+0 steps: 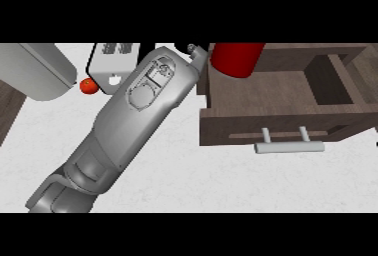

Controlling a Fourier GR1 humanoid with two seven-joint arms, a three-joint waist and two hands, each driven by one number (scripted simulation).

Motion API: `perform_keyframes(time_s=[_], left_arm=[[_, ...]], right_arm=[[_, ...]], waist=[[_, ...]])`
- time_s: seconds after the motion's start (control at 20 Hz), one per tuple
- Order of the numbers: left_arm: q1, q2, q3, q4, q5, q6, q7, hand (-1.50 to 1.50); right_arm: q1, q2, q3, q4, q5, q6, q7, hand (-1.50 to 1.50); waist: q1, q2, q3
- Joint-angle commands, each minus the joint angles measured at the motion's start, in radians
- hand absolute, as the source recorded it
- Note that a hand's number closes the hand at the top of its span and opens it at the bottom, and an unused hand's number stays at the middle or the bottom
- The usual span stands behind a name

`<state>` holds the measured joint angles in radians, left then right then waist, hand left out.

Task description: Pick up the can, place it into the drawer and close the drawer

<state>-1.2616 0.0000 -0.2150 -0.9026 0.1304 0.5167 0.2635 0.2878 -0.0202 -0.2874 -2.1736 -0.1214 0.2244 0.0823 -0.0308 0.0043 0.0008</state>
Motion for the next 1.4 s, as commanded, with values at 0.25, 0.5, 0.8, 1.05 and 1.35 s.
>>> perform_keyframes(time_s=[0.25,0.5,0.8,1.05,1.35], left_arm=[[-0.153,0.0,-0.099,0.25,0.144,0.072,-0.085,1.5],[-0.193,0.0,-0.112,0.347,0.198,0.039,-0.153,1.5],[-0.202,0.0,-0.199,0.399,0.278,0.063,-0.165,1.5],[-0.236,0.0,-0.22,0.475,0.29,0.072,-0.22,1.5],[-0.232,0.0,-0.296,0.506,0.338,0.112,-0.222,1.5]], right_arm=[[-0.045,-0.005,0.005,0.037,0.014,0.003,-0.015,-1.5],[-0.086,-0.021,0.027,-0.022,0.014,-0.027,0.086,-1.5],[-0.131,-0.019,0.028,-0.009,0.037,-0.057,0.105,-1.5],[-0.136,-0.031,0.018,0.074,0.033,-0.024,0.044,-1.5],[-0.118,-0.01,0.043,0.032,0.02,-0.02,0.052,-1.5]], waist=[[-0.027,0.007,0.001],[-0.031,0.01,0.001],[-0.04,0.011,0.001],[-0.043,0.015,0.002],[-0.085,0.021,0.003]])
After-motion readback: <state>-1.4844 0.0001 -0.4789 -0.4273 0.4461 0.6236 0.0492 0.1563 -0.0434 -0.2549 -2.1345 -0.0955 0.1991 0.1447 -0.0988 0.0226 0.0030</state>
